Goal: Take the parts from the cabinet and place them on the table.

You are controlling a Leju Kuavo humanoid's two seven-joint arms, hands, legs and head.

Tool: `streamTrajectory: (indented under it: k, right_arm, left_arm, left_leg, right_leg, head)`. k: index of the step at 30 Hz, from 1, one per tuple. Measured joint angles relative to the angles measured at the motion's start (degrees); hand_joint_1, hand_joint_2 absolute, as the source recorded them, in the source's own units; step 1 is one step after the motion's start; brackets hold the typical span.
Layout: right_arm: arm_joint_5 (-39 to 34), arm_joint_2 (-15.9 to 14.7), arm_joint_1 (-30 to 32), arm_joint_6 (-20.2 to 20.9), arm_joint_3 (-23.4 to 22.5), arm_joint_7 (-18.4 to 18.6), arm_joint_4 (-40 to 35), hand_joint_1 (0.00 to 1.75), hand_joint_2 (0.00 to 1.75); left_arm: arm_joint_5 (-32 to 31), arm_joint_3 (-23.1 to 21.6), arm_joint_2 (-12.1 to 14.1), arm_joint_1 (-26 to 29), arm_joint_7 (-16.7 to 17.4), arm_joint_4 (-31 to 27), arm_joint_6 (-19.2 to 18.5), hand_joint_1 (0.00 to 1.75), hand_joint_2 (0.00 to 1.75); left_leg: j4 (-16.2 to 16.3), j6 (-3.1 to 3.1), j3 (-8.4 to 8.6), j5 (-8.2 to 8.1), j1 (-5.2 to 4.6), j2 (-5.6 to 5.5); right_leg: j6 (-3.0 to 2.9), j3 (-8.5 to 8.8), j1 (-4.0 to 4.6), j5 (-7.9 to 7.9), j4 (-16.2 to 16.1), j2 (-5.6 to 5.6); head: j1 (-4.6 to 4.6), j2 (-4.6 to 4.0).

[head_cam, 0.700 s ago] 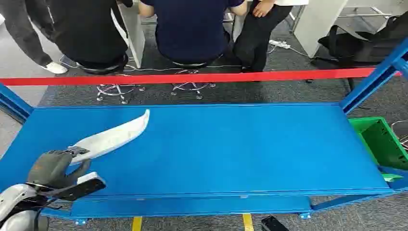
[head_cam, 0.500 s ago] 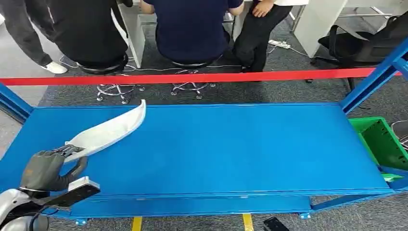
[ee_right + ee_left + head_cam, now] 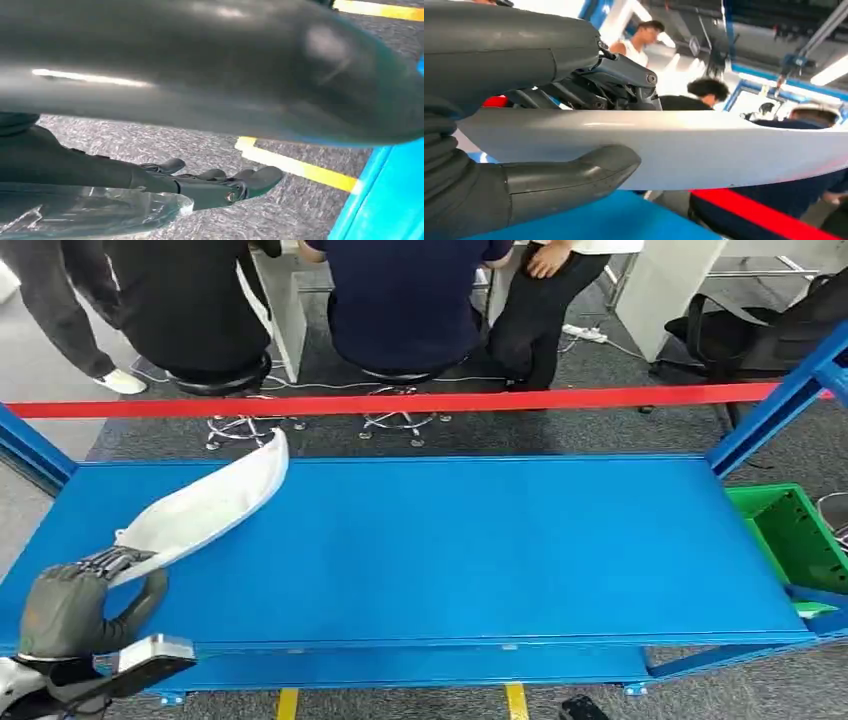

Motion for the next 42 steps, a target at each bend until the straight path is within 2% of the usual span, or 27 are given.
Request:
streamTrajectory:
  k: [1,2,3,4,7,8,10,12,14,16,17,18,20,22,24,26,27,28,29,31,32,33,37,38,39,41,42]
  right_arm:
    - [0.0,-0.05,0.06,-0.59,-0.41,-0.35,-0.24,0.0,0.0]
    - [0.07,0.02,0.0,-1.1,-0.66,-0.57,-0.4,0.0,0.0]
    - [0.26,0.02,0.04,-1.53,-0.88,-0.94,-0.68,0.0,0.0]
    - [0.2,-0.04,0.13,-1.86,-1.12,-0.96,-0.81,0.0,0.0]
    - [-0.37,-0.04,0.82,-1.73,-2.08,-1.25,-1.7,0.0,0.0]
    - [-0.44,-0.04,0.96,-1.69,-2.27,-1.27,-2.01,0.0,0.0]
    - [-0.46,-0.04,1.13,-1.62,-2.43,-1.34,-2.4,0.0,0.0]
    - [-0.35,-0.04,1.23,-1.9,-2.45,-1.42,-2.65,0.0,0.0]
    - [0.05,-0.04,1.35,-3.0,-2.71,-2.19,-2.67,0.0,0.0]
    - [0.83,-0.04,1.81,-5.15,-3.96,-4.29,-3.37,0.0,0.0]
    - [1.64,-0.02,2.03,-6.57,-4.86,-5.58,-4.07,0.0,0.0]
    - [2.85,0.0,2.3,-8.04,-6.22,-6.77,-4.94,0.0,0.0]
    - [6.24,0.24,2.54,-9.4,-9.04,-7.67,-6.47,0.0,0.0]
    - [10.92,0.81,2.99,-8.06,-12.53,-7.04,-8.53,0.0,0.0]
    - [12.79,1.68,3.75,-3.91,-16.21,-6.27,-10.81,0.0,0.0]
    - [14.08,3.08,4.5,0.57,-20.56,-5.95,-13.76,0.0,0.0]
    - [13.95,3.86,4.75,2.93,-22.61,-6.14,-15.14,0.0,0.0]
    - [13.42,4.64,4.99,5.47,-24.45,-6.71,-16.42,0.0,0.0]
    - [12.5,5.27,5.28,7.77,-25.97,-7.37,-17.45,0.0,0.0]
    - [10.5,6.46,5.69,12.25,-28.76,-9.26,-19.97,0.0,0.0]
    - [9.7,6.95,5.69,13.71,-29.67,-9.99,-21.05,0.0,0.0]
    - [9.11,7.54,5.51,14.75,-30.45,-10.65,-21.99,0.0,0.0]
    - [10.49,8.24,5.48,15.19,-30.93,-12.2,-23.54,0.0,0.0]
    - [10.75,8.46,5.37,15.08,-30.93,-12.51,-23.72,0.0,0.0]
    - [10.71,8.54,5.29,15.03,-30.93,-12.81,-23.87,0.0,0.0]
    - [10.45,8.54,5.24,14.93,-30.93,-13.29,-24.04,0.0,0.0]
    - [10.45,8.54,5.26,14.86,-30.93,-13.47,-24.02,0.0,0.0]
  left_arm:
    - [-0.22,-0.04,-0.05,0.48,0.04,-0.31,0.93,1.75,1.75]
    - [-0.29,-0.07,-0.04,1.0,0.24,-0.66,1.74,1.75,1.75]
    - [-0.42,-0.2,-0.13,1.36,0.44,-1.05,2.54,1.75,1.75]
    - [-0.68,-0.37,-0.13,1.74,0.46,-1.38,3.5,1.75,1.75]
    - [-0.74,-1.05,-0.13,2.58,0.81,-1.77,5.16,1.75,1.75]
    - [-0.74,-1.22,-0.13,2.78,0.83,-1.86,5.34,1.75,1.75]
    - [-0.74,-1.51,-0.11,2.89,0.87,-2.12,5.47,1.75,1.75]
    - [-0.72,-1.79,-0.11,3.0,1.07,-2.12,5.82,1.75,1.75]
    - [-0.77,-2.03,-0.13,3.23,1.44,-2.14,6.72,1.75,1.75]
    - [-1.64,-2.29,-0.2,3.52,2.79,-2.58,8.13,1.75,1.75]
    - [-2.32,-2.45,-0.26,3.67,3.61,-2.99,8.55,1.75,1.75]
    - [-3.17,-2.58,-0.33,3.79,4.63,-3.43,8.96,1.75,1.75]
    - [-4.18,-2.73,-0.53,4.34,5.95,-4.02,9.82,1.75,1.75]
    - [-4.24,-2.82,-0.7,4.68,6.54,-4.48,9.84,1.75,1.75]
    - [-2.38,-2.86,-1.01,4.73,5.79,-4.77,10.32,1.75,1.75]
    - [-0.85,-2.82,-1.49,5.0,4.54,-4.79,10.67,1.75,1.75]
    - [-0.5,-2.82,-1.64,5.09,4.02,-4.79,10.67,1.75,1.75]
    - [-0.26,-2.84,-1.82,5.15,3.63,-4.79,10.67,1.75,1.75]
    - [-0.26,-2.84,-1.99,5.19,3.3,-4.79,10.67,1.75,1.75]
    - [-0.57,-2.82,-2.36,5.3,2.58,-4.79,10.89,1.75,1.75]
    - [-0.74,-2.82,-2.52,5.35,2.25,-4.79,11.04,1.75,1.75]
    - [-0.72,-2.8,-2.69,5.43,1.9,-4.79,11.26,1.75,1.75]
    - [0.48,-2.86,-3.0,5.53,0.72,-4.79,11.55,1.75,1.75]
    - [0.76,-2.86,-3.06,5.6,0.5,-4.79,11.61,1.75,1.75]
    - [1.42,-2.88,-3.08,5.63,0.11,-4.77,11.63,1.75,1.75]
    - [3.19,-2.93,-3.17,5.61,-0.89,-4.75,11.81,1.75,1.75]
    - [3.78,-2.97,-3.24,5.61,-1.42,-4.68,11.89,1.75,1.75]
  left_leg:
    - [0.45,-0.65,-0.01,-0.26,0.29,-0.04]
    - [0.7,-1.42,-0.27,-0.34,-0.08,-0.11]
    - [1.08,-1.85,-0.6,-0.36,-0.02,-0.2]
    - [1.54,-2.18,-0.7,-0.16,-0.34,-0.28]
    - [1.69,-2.97,-1.45,0.03,-0.01,-0.4]
    - [3.21,-2.88,-2.26,-2.02,-0.06,-0.18]
    - [11.6,-2.72,-5.76,-7.73,-0.46,-0.18]
    - [19.65,-2.27,-8.54,-11.1,-0.85,-0.18]
    - [17.89,-1.35,-6.56,-9.21,-1.33,-0.19]
    - [8.75,-0.06,-0.62,-5.5,-2.03,-0.19]
    - [3.98,0.54,2.71,-5.13,-2.45,-0.17]
    - [1.82,0.39,3.67,-5.49,-2.67,-0.01]
    - [1.76,0.31,2.98,-4.85,-2.92,-0.01]
    - [1.05,1.05,2.6,-3.63,-2.63,0.14]
    - [1.04,1.73,1.68,-2.68,-2.47,0.3]
    - [1.08,1.82,0.24,-1.54,-2.49,0.29]
    - [1.16,1.78,-0.54,-0.94,-2.49,0.31]
    - [1.2,1.68,-1.32,-0.33,-2.5,0.32]
    - [1.23,1.57,-1.98,0.2,-2.49,0.33]
    - [1.32,1.18,-3.2,1.19,-2.39,0.32]
    - [1.43,0.87,-3.47,1.58,-2.4,0.31]
    - [1.46,0.49,-3.77,2.01,-2.66,0.33]
    - [1.19,-0.71,-3.9,3.82,-2.44,0.44]
    - [1.6,-0.99,-4.43,2.81,-2.33,0.3]
    - [3.66,-1.27,-5.4,-0.54,-2.35,0.3]
    - [12.57,-1.64,-8.14,-7.48,-2.2,0.31]
    - [17.05,-1.69,-9.21,-9.31,-2.21,0.3]
  right_leg:
    - [0.7,2.58,-0.52,2.1,-5.09,-0.07]
    - [1.35,3.52,-0.16,0.3,-6.37,0.41]
    - [0.06,3.43,-0.07,1.46,-5.56,0.91]
    - [-0.86,2.79,-0.29,0.74,-5.69,0.81]
    - [-2.78,1.54,-0.22,1.25,-4.77,0.57]
    - [-3.36,1.09,-0.05,1.6,-4.77,0.51]
    - [-4.34,-0.13,0.33,2.32,-4.76,0.32]
    - [-4.83,-1.25,0.96,3.1,-4.76,0.11]
    - [-5.03,-2.21,1.52,3.85,-4.75,0.09]
    - [-4.88,-2.99,1.83,4.63,-4.75,0.17]
    - [-4.68,-3.16,1.82,4.99,-4.72,0.17]
    - [-4.28,-3.51,2.16,5.37,-4.64,0.22]
    - [-3.67,-3.57,1.9,6.36,-4.98,0.21]
    - [-3.03,-3.6,1.84,6.92,-5.34,0.25]
    - [-2.46,-5.07,1.78,1.94,-1.85,0.08]
    - [-1.97,-7.43,1.67,-4.24,7.13,0.08]
    - [-1.82,-8.04,1.69,-5.64,10.42,0.07]
    - [-1.76,-7.62,1.69,-5.27,11.8,0.08]
    - [-1.74,-6.1,1.67,-3.67,10.76,0.05]
    - [-1.83,0.39,1.61,0.25,2.36,0.05]
    - [-1.86,4.11,1.55,0.31,-3.06,0.09]
    - [-1.98,7.0,1.72,-1.6,-7.2,0.14]
    - [-4.09,5.3,1.97,-0.45,-7.63,0.29]
    - [-4.69,4.69,1.77,0.22,-7.68,0.25]
    - [-5.19,3.83,1.73,0.91,-7.67,0.41]
    - [-5.37,2.44,1.71,2.55,-7.59,0.75]
    - [-5.34,1.42,1.74,3.31,-7.52,1.05]
  head:
    - [0.04,0.0]
    - [0.29,0.0]
    - [0.74,0.0]
    - [0.51,0.0]
    - [0.2,0.0]
    - [0.0,0.0]
    - [-0.11,0.0]
    - [-0.02,0.0]
    - [0.0,0.0]
    - [-0.02,0.0]
    - [0.0,0.0]
    - [0.04,0.0]
    - [-0.13,0.0]
    - [-0.15,0.0]
    - [0.18,0.0]
    - [0.2,0.0]
    - [0.22,0.0]
    - [0.17,0.0]
    - [0.2,0.0]
    - [0.2,0.0]
    - [0.22,0.0]
    - [0.2,0.0]
    - [0.15,0.0]
    - [0.18,0.0]
    - [-0.11,0.0]
    - [-0.11,0.0]
    - [-0.13,0.0]
